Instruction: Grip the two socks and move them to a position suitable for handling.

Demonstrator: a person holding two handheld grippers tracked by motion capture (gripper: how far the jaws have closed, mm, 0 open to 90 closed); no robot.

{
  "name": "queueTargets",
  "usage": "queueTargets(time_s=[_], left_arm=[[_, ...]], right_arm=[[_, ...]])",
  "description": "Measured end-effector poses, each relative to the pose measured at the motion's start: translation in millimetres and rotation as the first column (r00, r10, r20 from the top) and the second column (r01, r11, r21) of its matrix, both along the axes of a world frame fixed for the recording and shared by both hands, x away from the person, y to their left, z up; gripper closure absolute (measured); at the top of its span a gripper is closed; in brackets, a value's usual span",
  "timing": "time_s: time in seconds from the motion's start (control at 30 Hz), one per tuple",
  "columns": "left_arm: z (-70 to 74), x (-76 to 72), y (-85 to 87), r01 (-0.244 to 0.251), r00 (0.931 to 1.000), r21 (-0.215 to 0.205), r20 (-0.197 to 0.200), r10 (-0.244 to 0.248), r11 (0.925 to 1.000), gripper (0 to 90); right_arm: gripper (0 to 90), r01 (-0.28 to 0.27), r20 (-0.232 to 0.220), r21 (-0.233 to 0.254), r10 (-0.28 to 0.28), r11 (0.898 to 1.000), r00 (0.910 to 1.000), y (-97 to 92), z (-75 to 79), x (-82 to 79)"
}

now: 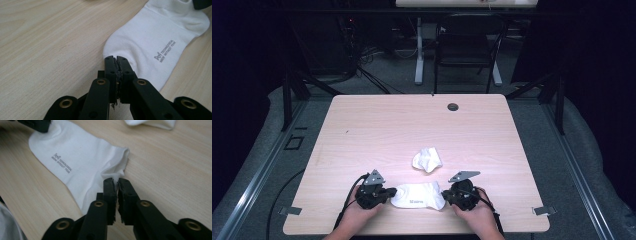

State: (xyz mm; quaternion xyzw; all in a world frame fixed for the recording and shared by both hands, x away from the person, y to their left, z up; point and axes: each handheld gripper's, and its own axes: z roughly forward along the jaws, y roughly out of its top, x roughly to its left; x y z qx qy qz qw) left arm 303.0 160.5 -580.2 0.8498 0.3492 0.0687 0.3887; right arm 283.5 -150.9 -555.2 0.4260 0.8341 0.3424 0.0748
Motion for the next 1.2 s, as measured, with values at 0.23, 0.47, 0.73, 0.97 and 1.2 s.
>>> queueTargets(time_s=[0.23, 0.47, 0.73, 0.97, 1.2], left_arm=[[0.0, 0.3, -1.1, 0.0, 1.0, 0.002, -0.001, 0.0, 1.0, 88.0], [-0.1, 0.2, -1.2, 0.003, 1.0, 0.001, 0.0, -0.003, 1.0, 88.1], [0.0, 0.5, -0.5, 0.004, 1.0, 0.0, -0.006, -0.004, 1.0, 88.1], [0.2, 1.4, 1.5, 0.001, 1.0, 0.002, -0.008, -0.001, 1.0, 88.0], [1.7, 0.9, 2.0, 0.005, 1.0, -0.012, -0.007, -0.005, 0.9999, 87.2]], right_arm=[[78.2, -0.034, 0.113, 0.075, 0.026, 0.997, 0.9932, 5.6, 6.0, -2.6], [81.7, -0.042, 0.045, 0.025, 0.041, 0.999, 0.9981, 10.1, -8.8, 7.0], [88.9, -0.009, 0.013, -0.006, 0.009, 1.0, 0.9999, 4.2, -15.6, 11.9], [90.0, -0.018, 0.026, -0.058, 0.02, 0.998, 0.9995, 5.1, -14.2, 8.5], [89.3, -0.004, 0.004, -0.033, 0.004, 0.999, 1.0, 4.8, -13.9, 6.5]])
